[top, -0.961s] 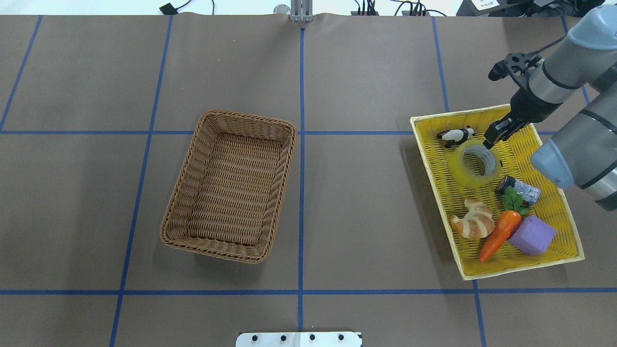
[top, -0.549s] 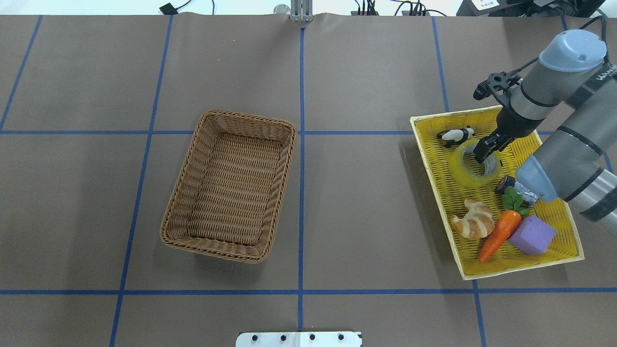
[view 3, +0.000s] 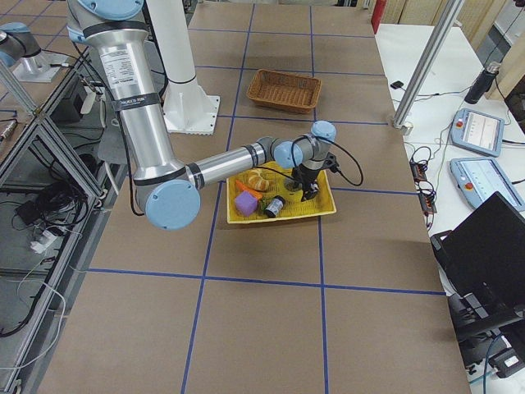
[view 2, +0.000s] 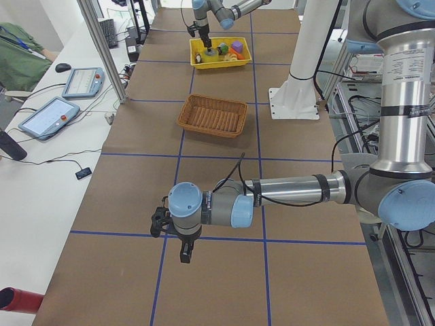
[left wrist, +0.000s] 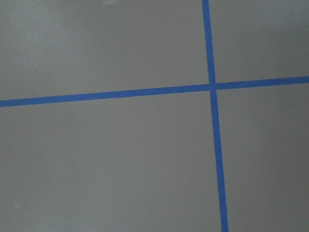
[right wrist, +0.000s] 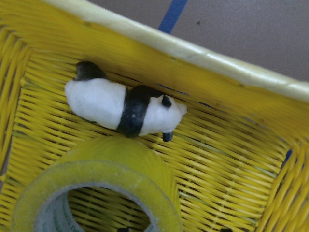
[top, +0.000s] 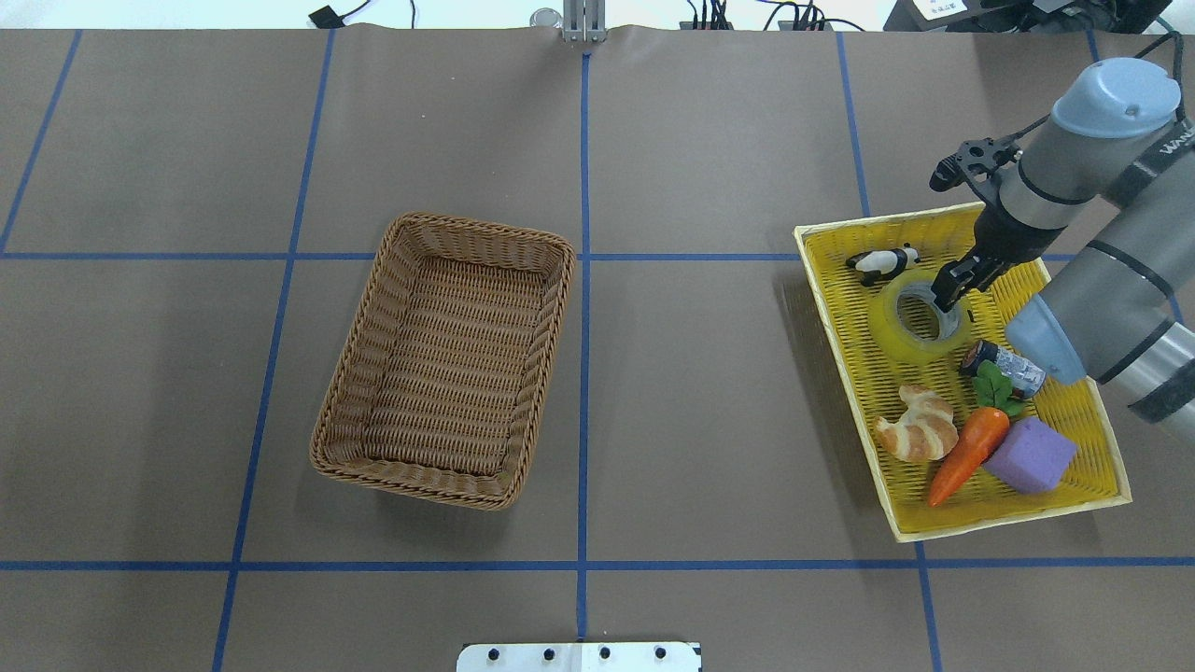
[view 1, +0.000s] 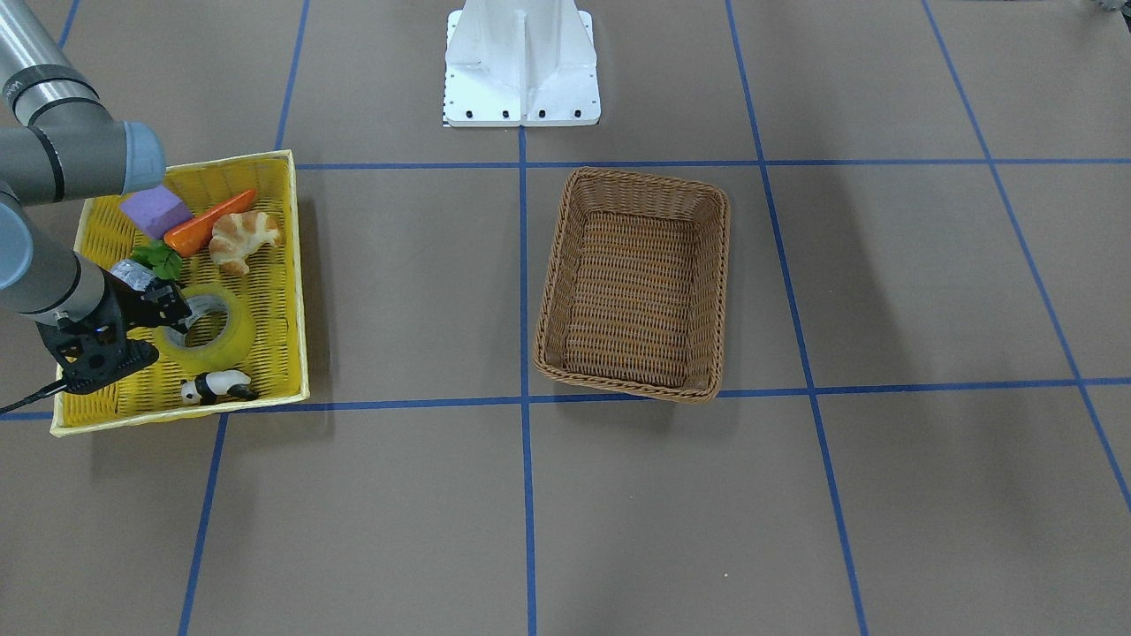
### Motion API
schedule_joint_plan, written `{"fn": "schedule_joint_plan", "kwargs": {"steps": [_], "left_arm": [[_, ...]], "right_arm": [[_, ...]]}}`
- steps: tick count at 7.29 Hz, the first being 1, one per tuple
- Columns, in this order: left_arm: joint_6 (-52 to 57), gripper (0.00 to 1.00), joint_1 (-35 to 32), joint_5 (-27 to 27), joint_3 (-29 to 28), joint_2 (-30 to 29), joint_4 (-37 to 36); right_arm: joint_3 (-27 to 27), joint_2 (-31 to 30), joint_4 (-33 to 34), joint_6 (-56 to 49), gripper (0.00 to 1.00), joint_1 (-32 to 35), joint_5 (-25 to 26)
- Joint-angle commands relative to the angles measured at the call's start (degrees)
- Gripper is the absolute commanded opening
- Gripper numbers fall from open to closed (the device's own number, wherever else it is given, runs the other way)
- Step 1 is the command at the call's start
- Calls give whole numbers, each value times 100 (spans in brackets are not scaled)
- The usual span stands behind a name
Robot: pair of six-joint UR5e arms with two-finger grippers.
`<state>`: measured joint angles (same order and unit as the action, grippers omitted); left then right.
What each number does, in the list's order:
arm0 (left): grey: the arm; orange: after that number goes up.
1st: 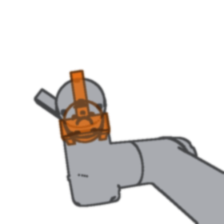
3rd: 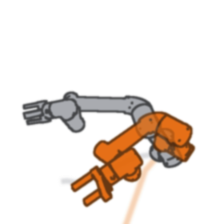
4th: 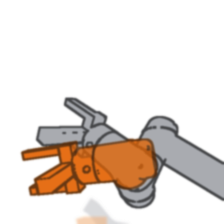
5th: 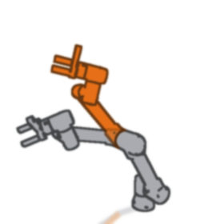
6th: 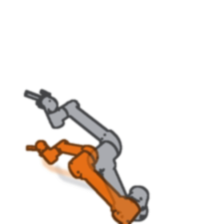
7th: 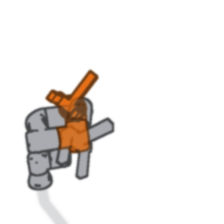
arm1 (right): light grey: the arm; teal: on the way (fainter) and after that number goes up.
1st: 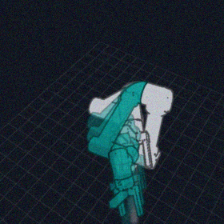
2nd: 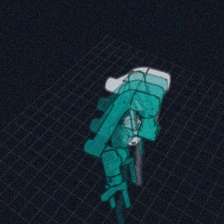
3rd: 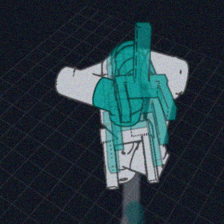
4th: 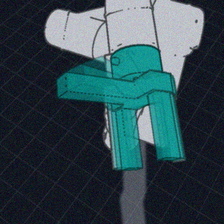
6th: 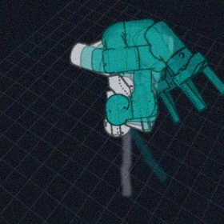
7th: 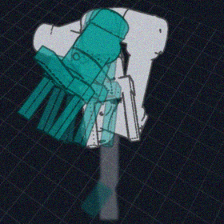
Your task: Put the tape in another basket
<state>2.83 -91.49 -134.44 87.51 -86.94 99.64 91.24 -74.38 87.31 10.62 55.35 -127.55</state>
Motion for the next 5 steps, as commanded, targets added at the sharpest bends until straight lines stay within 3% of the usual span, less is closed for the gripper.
{"fn": "schedule_joint_plan", "kwargs": {"steps": [1,3,5], "left_arm": [[-2,98,0,-4,2,1,-6],[-2,98,0,-4,20,1,-6],[-2,98,0,-4,29,1,-6]], "right_arm": [[-10,-7,-21,2,0,2,37],[148,11,5,89,0,11,-41],[297,2,5,90,0,518,-803]]}}
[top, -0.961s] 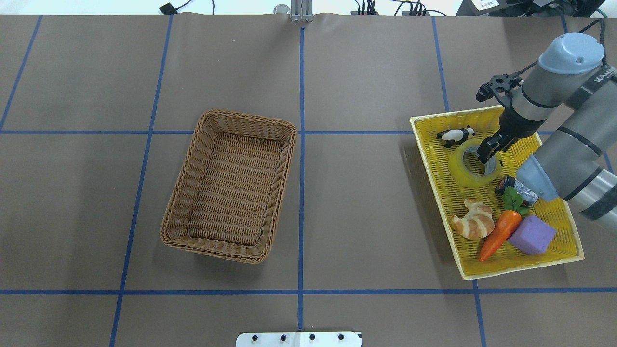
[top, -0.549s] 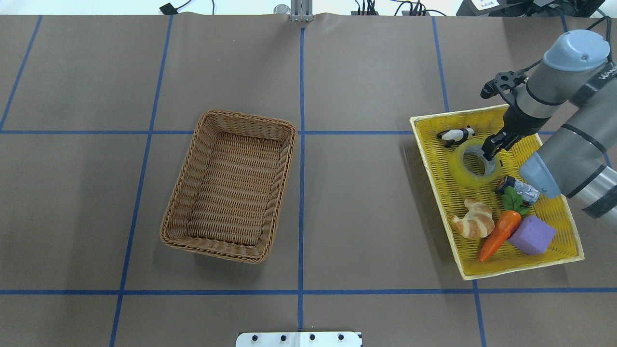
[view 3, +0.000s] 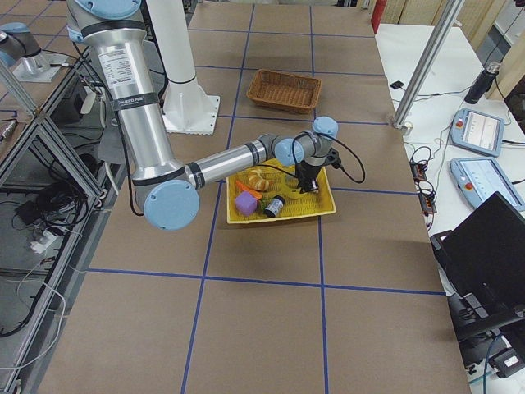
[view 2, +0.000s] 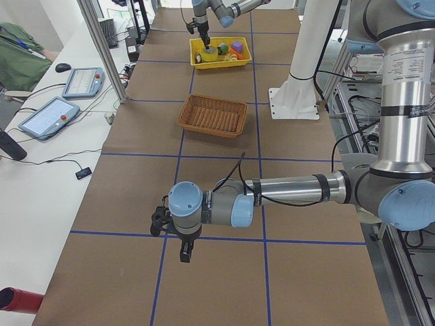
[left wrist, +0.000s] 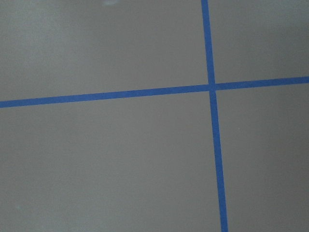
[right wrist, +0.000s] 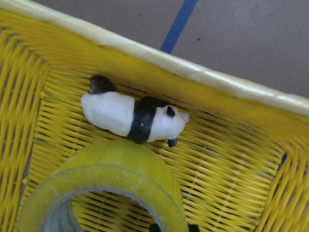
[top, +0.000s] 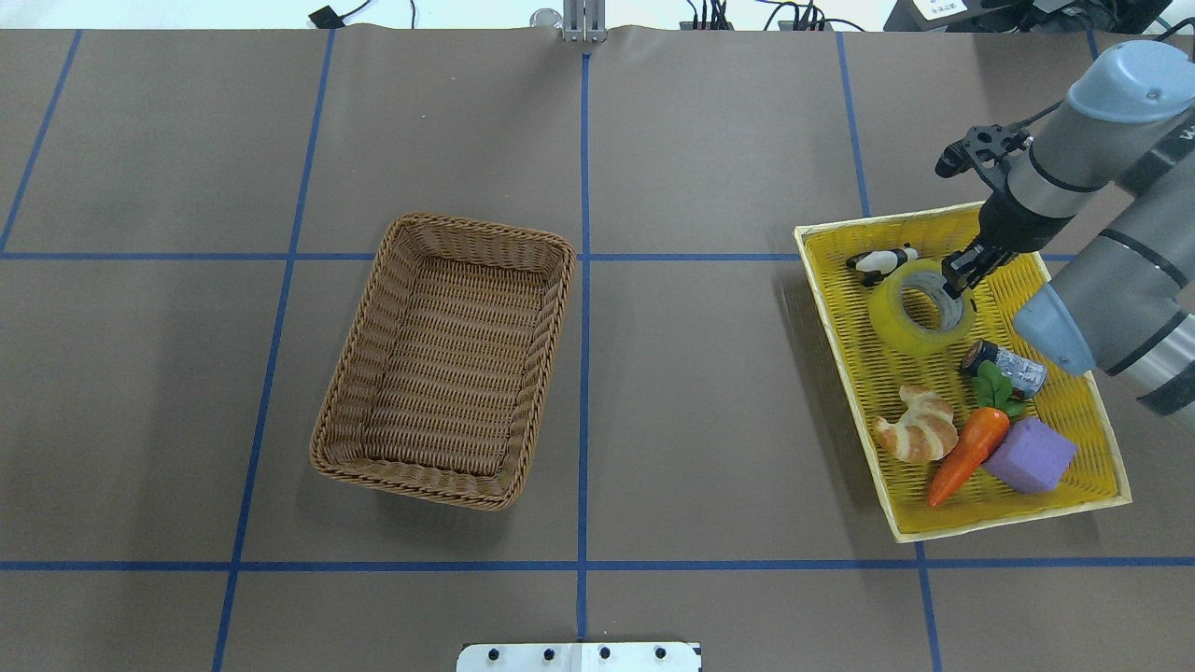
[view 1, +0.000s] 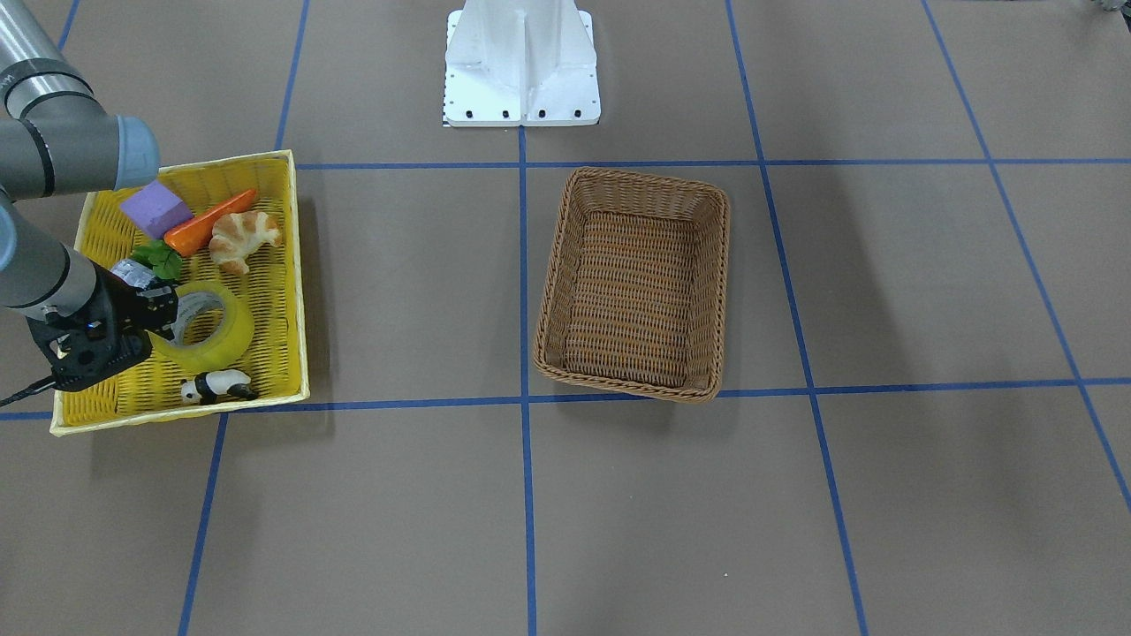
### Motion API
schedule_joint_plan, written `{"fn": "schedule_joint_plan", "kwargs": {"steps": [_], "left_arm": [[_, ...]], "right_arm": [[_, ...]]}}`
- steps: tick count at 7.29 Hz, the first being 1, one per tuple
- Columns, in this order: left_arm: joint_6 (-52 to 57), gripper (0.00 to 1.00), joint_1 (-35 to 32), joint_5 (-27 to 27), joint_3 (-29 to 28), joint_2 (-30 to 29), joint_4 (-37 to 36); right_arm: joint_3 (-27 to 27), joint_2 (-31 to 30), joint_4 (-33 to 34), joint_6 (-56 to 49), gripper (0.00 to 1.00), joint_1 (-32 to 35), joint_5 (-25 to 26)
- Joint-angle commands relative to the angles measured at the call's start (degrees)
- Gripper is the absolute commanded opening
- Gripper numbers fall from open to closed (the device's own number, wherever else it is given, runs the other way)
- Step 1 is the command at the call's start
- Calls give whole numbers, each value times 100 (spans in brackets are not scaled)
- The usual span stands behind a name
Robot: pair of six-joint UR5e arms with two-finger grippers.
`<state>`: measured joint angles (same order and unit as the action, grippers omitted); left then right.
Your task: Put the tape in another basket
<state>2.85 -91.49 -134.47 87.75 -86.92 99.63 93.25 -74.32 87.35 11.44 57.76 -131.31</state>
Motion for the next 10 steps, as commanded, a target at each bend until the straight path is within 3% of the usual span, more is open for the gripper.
{"fn": "schedule_joint_plan", "kwargs": {"steps": [1,2,3,4,6,8,10], "left_arm": [[-4,98,0,0,5,-9,4],[-13,98,0,0,127,-26,30],[-317,98,0,0,198,-52,552],[-1199,98,17,9,164,-70,1550],[-2739,98,271,0,172,-79,2960],[-3839,98,500,0,190,-123,3945],[-5828,98,964,0,199,-385,5122]], "right_arm": [[106,22,-59,7,0,297,-613],[158,179,-77,25,0,306,-693],[411,207,-95,251,0,306,-694],[518,320,-478,845,0,298,-685],[484,330,-2519,3107,0,150,-572],[484,330,-4217,4991,0,-394,103],[475,321,-5878,6835,0,-1122,1102]]}}
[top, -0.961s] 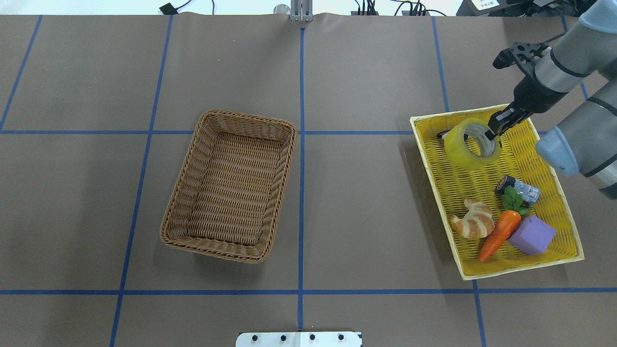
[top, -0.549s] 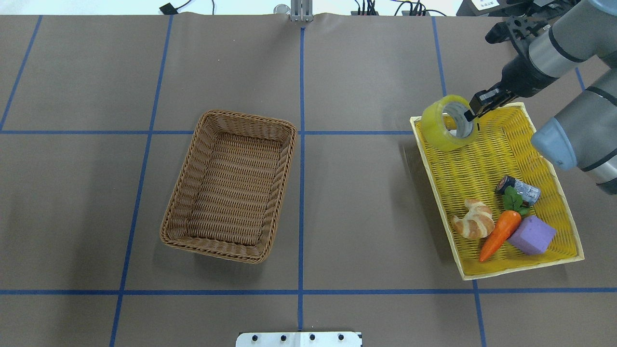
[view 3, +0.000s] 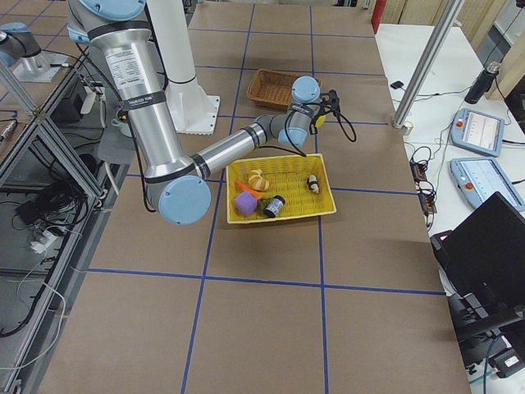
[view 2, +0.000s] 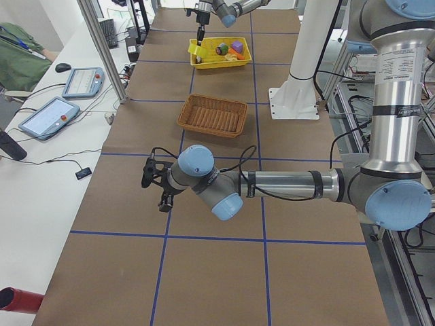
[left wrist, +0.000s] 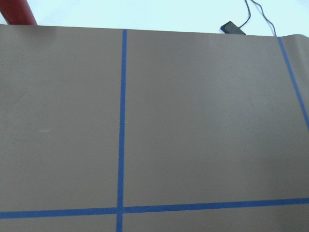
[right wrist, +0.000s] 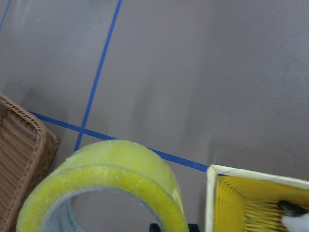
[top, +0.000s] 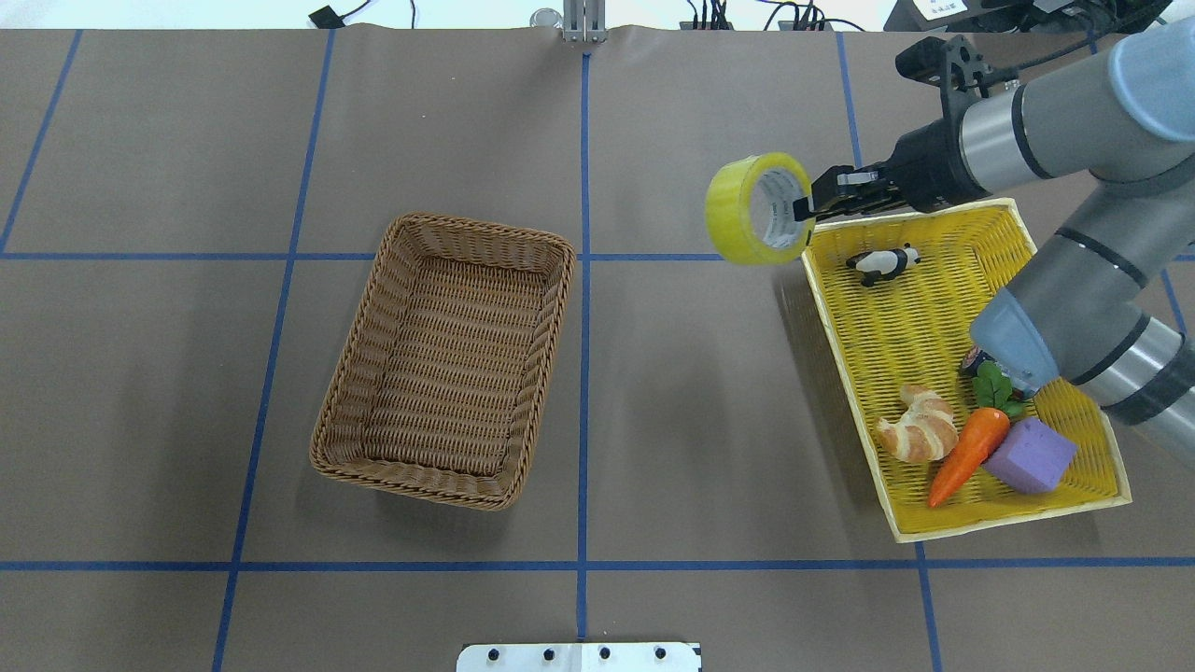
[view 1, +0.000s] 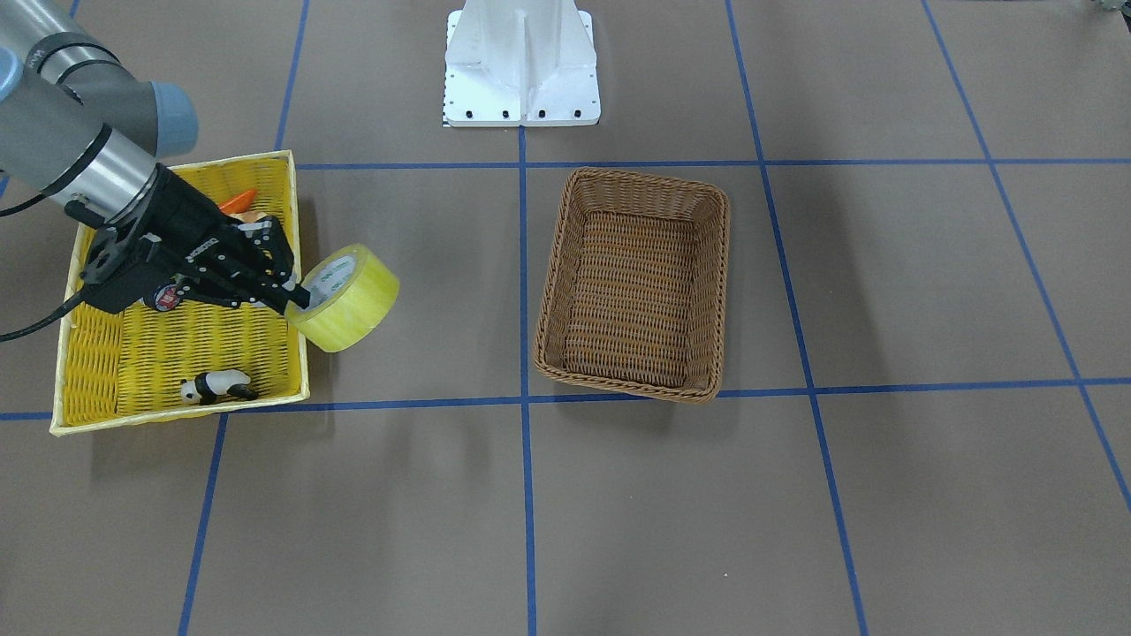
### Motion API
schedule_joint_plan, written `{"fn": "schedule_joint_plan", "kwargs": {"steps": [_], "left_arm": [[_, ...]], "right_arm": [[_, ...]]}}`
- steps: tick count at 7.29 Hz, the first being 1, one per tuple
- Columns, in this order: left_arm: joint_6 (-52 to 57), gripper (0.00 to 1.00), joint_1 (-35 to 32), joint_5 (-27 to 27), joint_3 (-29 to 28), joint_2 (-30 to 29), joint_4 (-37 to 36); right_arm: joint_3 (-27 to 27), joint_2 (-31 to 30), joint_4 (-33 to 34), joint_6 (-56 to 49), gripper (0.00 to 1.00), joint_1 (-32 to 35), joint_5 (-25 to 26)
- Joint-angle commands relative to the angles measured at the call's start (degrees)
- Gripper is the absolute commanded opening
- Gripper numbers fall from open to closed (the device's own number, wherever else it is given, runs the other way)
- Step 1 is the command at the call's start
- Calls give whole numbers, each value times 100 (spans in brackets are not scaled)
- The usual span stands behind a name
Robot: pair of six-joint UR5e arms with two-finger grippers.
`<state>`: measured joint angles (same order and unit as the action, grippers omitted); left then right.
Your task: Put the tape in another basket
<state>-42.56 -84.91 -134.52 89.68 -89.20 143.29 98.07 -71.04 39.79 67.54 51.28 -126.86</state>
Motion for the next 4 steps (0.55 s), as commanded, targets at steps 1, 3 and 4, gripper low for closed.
{"fn": "schedule_joint_plan", "kwargs": {"steps": [1,3,4], "left_arm": [[-2621,98,465,-4,5,-403,1179],[-4428,98,1061,48,-3,-642,2294],[-5481,98,1090,40,14,-895,2665]], "right_arm": [[11,2,-1697,1818,0,-740,994],[63,2,-2323,2506,0,-926,1207],[55,2,-2735,2806,0,-1101,1338]]}}
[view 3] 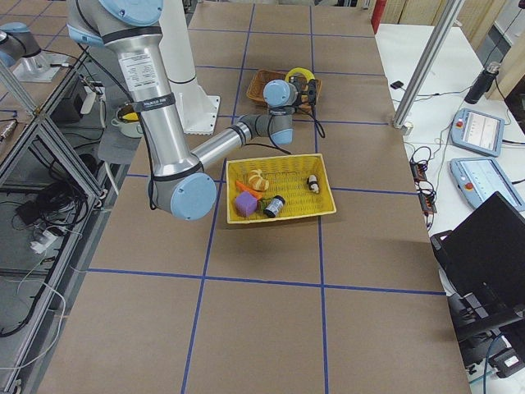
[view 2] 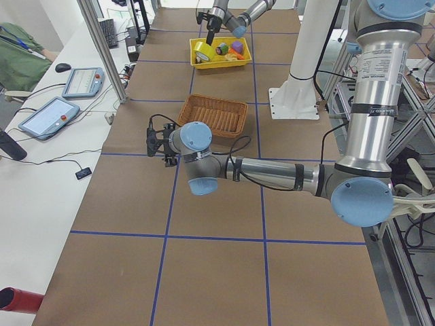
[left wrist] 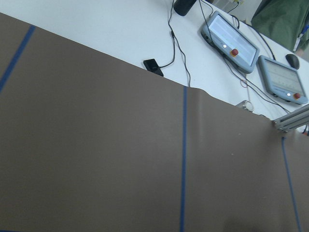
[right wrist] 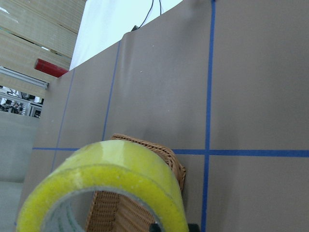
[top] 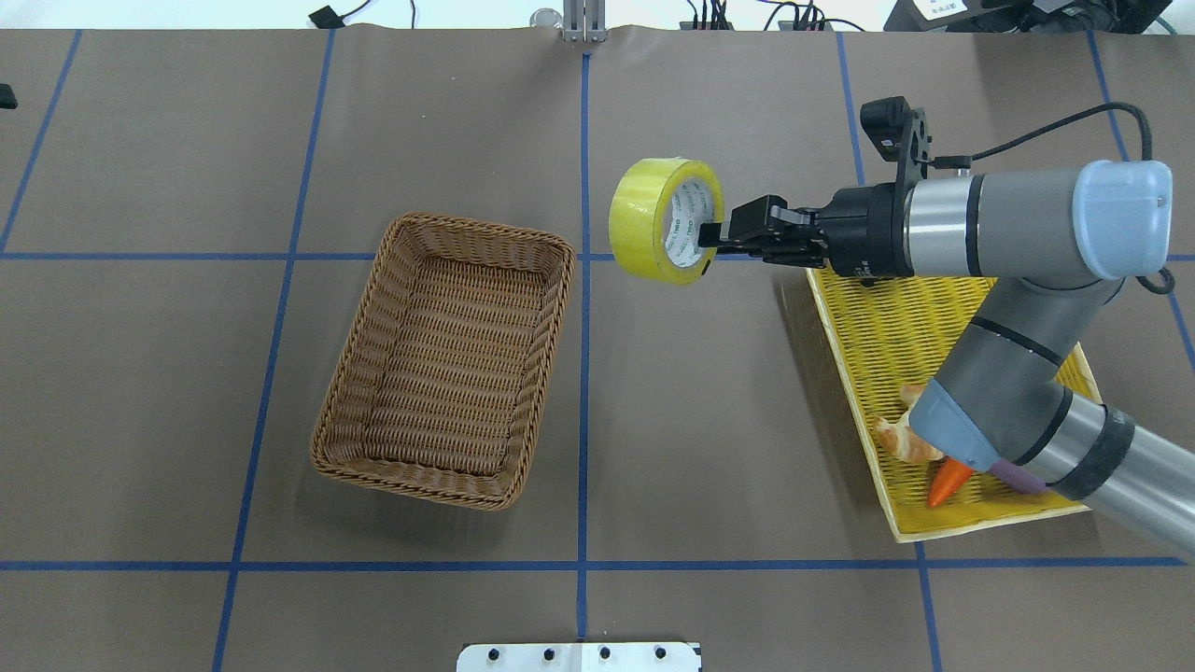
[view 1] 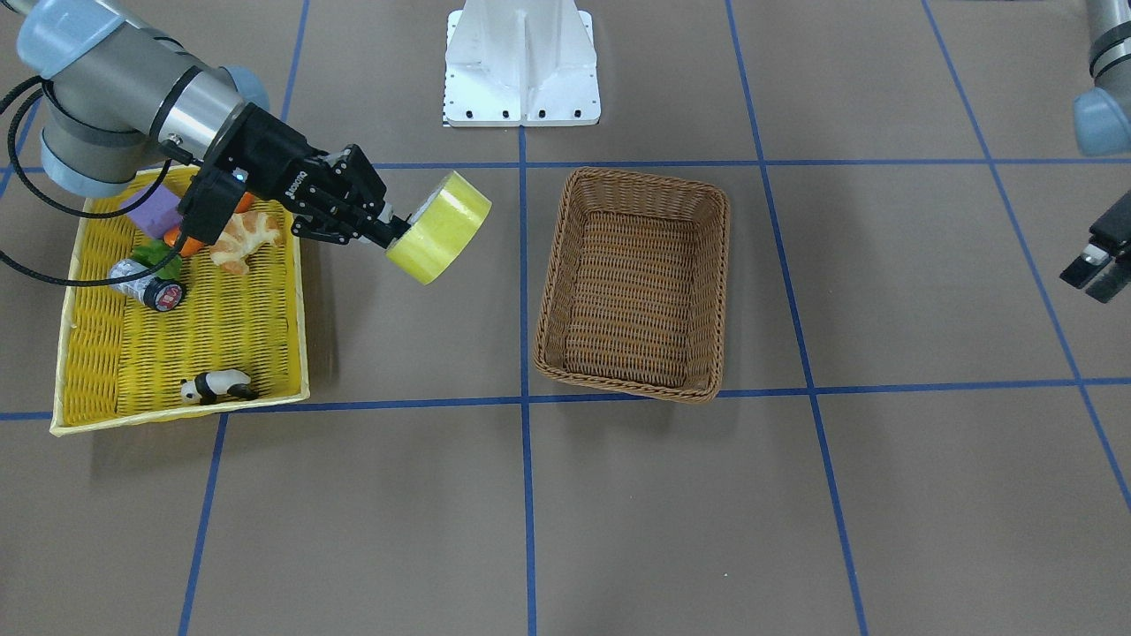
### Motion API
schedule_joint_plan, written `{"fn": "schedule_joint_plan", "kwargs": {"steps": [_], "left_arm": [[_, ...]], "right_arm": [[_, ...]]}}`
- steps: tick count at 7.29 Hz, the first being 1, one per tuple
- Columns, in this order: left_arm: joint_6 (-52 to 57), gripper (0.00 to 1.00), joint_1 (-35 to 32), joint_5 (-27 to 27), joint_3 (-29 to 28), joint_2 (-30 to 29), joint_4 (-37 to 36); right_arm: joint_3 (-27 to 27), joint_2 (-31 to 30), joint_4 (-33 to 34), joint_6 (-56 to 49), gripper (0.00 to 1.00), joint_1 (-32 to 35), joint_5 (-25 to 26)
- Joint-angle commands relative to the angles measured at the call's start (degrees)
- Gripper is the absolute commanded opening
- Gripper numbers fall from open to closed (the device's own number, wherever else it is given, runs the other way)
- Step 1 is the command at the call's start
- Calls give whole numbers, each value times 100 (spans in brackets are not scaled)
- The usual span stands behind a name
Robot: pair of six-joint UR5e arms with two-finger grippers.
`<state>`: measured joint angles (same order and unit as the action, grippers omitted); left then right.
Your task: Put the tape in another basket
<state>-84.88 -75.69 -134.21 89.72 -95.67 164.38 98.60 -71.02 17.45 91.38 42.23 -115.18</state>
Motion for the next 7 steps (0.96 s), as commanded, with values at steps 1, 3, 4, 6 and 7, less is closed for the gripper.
{"fn": "schedule_joint_plan", "kwargs": {"steps": [1,3,4,6,7], "left_arm": [[-2303,98,317,1,10,-477,969],[-4003,98,764,18,27,-925,1648],[-4315,98,1132,18,45,-1206,1772],[-4571,98,1844,35,421,-1515,1870],[-4999,98,1969,236,580,-1725,1878]], "right_arm": [[28,0,-802,659,0,-346,363],[63,26,-1260,836,0,-776,662],[124,105,-1262,1098,0,-839,655],[151,141,-1270,1127,0,-945,655],[160,141,-1271,1136,0,-1006,646]]}}
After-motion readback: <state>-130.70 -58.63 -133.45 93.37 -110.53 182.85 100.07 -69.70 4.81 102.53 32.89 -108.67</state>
